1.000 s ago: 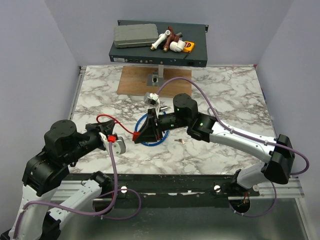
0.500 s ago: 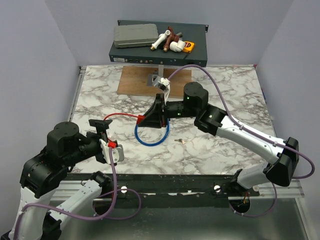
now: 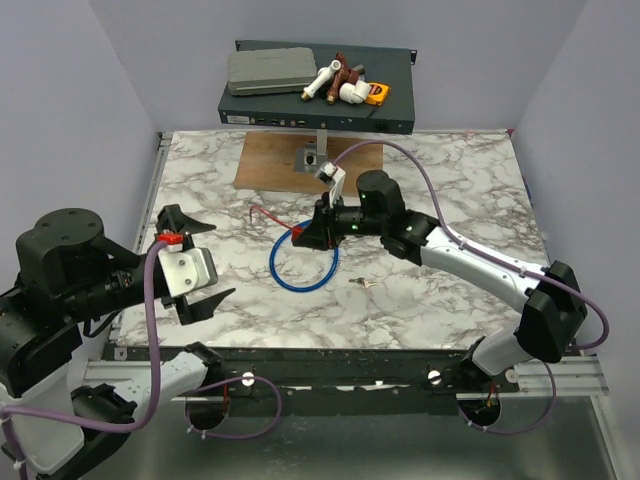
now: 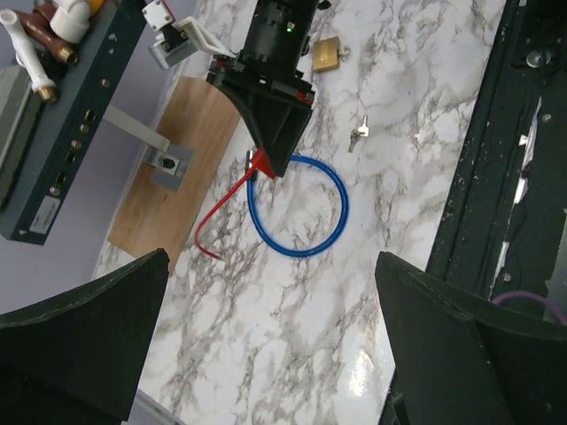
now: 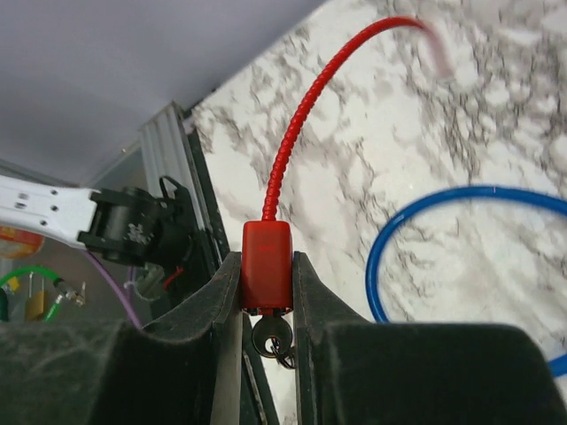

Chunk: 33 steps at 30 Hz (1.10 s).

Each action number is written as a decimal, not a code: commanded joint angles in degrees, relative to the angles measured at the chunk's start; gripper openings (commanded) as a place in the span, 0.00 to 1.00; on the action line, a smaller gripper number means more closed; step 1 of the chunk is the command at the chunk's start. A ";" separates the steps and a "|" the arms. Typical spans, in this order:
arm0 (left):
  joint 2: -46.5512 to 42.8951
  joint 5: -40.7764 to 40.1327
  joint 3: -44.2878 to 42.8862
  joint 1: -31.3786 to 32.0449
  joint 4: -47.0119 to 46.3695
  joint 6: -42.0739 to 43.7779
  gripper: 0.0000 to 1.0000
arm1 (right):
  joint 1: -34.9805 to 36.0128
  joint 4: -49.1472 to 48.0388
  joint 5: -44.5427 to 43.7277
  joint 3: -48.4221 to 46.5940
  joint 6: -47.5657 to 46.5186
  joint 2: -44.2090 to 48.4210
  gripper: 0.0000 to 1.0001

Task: Unlock with the key
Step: Unlock the lock, then place the lock at the center of the board.

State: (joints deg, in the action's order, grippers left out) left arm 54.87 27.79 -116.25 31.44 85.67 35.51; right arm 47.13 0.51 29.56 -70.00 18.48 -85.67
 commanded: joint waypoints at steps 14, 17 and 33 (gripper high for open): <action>-11.55 -21.59 30.84 -5.55 -10.75 -7.33 0.98 | 3.88 -18.82 10.94 -0.20 12.21 -16.62 0.01; -10.25 -21.02 34.93 -9.72 -14.62 -7.03 0.98 | 4.95 -20.50 10.27 -4.31 14.11 -23.18 0.01; 3.49 1.90 42.22 -38.44 -22.73 -7.61 0.98 | 4.96 -21.13 4.87 -21.77 13.33 -48.58 0.32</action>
State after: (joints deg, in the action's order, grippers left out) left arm 60.80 22.37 -76.49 -6.50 63.59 27.99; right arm 52.23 -19.27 36.86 -87.81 32.93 -130.56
